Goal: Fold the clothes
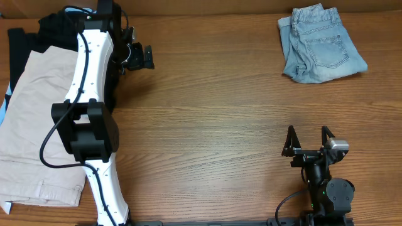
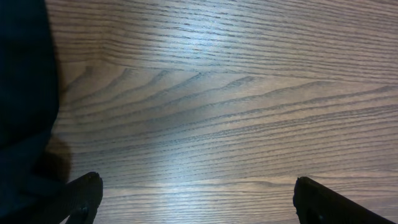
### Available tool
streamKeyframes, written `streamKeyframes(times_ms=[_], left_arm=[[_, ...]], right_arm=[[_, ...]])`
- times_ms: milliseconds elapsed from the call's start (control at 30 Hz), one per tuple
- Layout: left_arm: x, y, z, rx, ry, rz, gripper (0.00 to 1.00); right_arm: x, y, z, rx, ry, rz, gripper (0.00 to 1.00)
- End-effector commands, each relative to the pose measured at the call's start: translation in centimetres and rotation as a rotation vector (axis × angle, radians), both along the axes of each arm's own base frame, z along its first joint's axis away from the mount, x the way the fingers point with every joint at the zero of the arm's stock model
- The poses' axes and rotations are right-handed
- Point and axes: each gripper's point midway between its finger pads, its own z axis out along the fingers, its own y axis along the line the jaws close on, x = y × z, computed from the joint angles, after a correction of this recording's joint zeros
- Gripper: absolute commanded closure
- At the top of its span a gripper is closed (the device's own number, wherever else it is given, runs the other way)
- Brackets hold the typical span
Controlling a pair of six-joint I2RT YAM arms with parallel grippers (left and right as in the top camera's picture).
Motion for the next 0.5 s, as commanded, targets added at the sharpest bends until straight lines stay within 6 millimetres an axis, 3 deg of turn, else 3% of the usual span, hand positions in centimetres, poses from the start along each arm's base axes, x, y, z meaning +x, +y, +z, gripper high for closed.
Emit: streamKeyframes(times_ms=[0, 133, 233, 333, 467], left_arm=[[0.3, -0.2, 0.6, 0.005, -0.021, -0.002, 0.0], [0.3, -0.5, 0.6, 0.004, -0.021, -0.008, 0.0], [0.3, -0.9, 2.3, 0.005, -0.059, -0.016, 0.0], [-0.4, -2.0, 7.6, 0.003, -0.174, -0.039, 0.0], [-3.2, -4.6, 17.1, -0.011, -0.389, -0.096, 0.0]], right_arm=[[0.0, 0.0, -0.1, 0.004, -0.007, -0.003, 0.0], [0.0, 0.0, -0.1, 0.004, -0.007, -0.003, 0.0], [0.0, 0.0, -0.1, 0.004, -0.008, -0.003, 0.0], [0.0, 0.0, -0.1, 0.004, -0.008, -0.003, 0.0], [0.0, 0.0, -0.1, 0.004, -0.007, -0.003, 0.0]])
